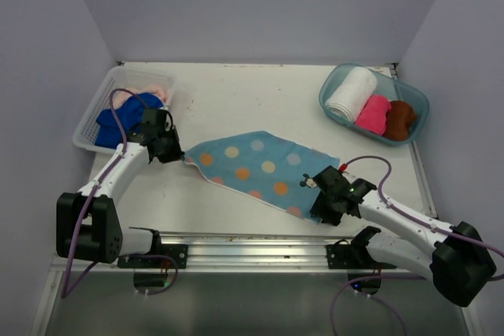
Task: Roll the towels
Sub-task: Flatten the towel
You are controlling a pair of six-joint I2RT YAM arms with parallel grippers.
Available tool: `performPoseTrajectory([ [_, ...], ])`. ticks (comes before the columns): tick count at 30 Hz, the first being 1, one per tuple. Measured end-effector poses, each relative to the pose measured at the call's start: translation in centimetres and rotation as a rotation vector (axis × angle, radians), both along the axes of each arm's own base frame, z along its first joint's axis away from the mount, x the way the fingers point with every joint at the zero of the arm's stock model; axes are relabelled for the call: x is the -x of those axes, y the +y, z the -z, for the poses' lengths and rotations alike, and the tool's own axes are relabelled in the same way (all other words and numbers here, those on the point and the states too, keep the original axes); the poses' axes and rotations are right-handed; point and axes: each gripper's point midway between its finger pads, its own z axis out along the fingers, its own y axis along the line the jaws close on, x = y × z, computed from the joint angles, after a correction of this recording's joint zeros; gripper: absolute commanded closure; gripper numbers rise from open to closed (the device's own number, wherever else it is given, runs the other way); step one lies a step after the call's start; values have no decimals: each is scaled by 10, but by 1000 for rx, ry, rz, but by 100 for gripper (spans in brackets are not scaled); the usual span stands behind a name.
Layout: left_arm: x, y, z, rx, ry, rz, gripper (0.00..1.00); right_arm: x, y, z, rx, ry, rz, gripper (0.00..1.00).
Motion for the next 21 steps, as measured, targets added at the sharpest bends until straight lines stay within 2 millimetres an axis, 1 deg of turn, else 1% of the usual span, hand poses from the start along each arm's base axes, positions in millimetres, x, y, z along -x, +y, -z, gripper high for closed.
performPoseTrajectory([
  [3,0,0,0,0,0,0,100,0,1,0,4,-7,9,59],
  [11,0,0,0,0,0,0,100,0,6,0,3,-24,21,56],
  [13,0,0,0,1,0,0,100,1,7,1,9,-25,18,58],
  [15,0,0,0,1,0,1,100,1,7,2,16,-22,16,67],
  [17,0,0,0,2,0,1,100,1,7,3,27,-14,17,96],
  [18,0,-1,0,3,0,2,100,2,6,4,32,-9,20,100],
  [21,0,-1,0,5,0,4,100,2,7,4,28,-10,32,100],
])
